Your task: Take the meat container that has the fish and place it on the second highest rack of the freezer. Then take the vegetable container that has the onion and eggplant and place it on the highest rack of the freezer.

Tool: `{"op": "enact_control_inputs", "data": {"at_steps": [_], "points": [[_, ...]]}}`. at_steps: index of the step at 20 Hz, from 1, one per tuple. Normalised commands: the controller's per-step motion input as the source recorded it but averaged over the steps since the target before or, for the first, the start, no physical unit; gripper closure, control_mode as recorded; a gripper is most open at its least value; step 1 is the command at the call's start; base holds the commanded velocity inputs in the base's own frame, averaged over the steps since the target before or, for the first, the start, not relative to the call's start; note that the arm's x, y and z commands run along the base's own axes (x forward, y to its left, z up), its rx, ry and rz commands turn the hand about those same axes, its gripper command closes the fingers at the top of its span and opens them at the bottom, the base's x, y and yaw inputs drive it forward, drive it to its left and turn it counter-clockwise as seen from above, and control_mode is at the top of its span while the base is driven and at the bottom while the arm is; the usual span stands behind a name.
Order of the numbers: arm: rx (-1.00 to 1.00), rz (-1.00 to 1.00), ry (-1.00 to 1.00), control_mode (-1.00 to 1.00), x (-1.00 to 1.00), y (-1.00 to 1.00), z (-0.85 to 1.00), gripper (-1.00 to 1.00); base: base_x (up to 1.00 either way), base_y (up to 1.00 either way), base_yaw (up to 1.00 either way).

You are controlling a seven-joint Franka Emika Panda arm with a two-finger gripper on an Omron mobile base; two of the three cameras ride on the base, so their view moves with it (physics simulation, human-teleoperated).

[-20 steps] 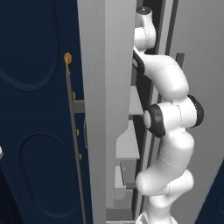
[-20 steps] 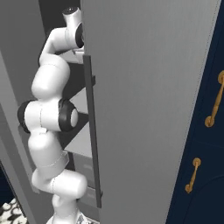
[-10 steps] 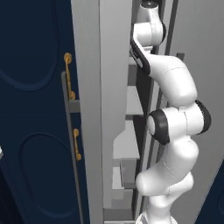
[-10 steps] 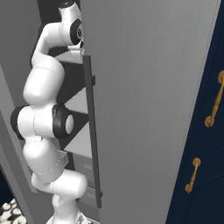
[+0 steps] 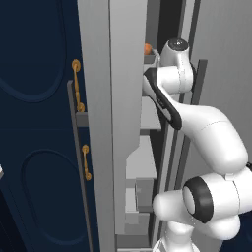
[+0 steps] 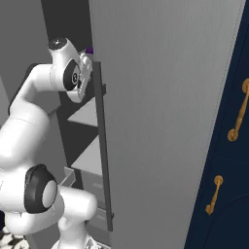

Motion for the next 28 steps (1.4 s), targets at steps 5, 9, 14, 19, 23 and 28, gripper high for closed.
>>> {"op": "enact_control_inputs", "data": {"at_steps": [5,9,14,19,23,28], "points": [[0.02,0.09,0.04,-1.0,-1.0,-0.25,-0.48,-1.0,0.0,0.0,0.0],[0.01,0.02,0.19,-1.0,-1.0,-0.28,-0.48,-1.0,0.0,0.0,0.0],[0.0,0.02,0.23,-1.0,-1.0,-0.24,-0.63,-1.0,0.0,0.0,0.0],[-0.02,0.0,0.09,1.0,-0.4,-0.01,-0.37,-1.0,-0.6,-0.15,0.01],[0.0,0.0,0.0,1.0,0.0,0.0,0.0,-1.0,-1.0,-0.5,0.31],[0.0,0.0,0.0,1.0,0.0,0.0,0.0,-1.0,-0.83,-0.37,0.77]]}}
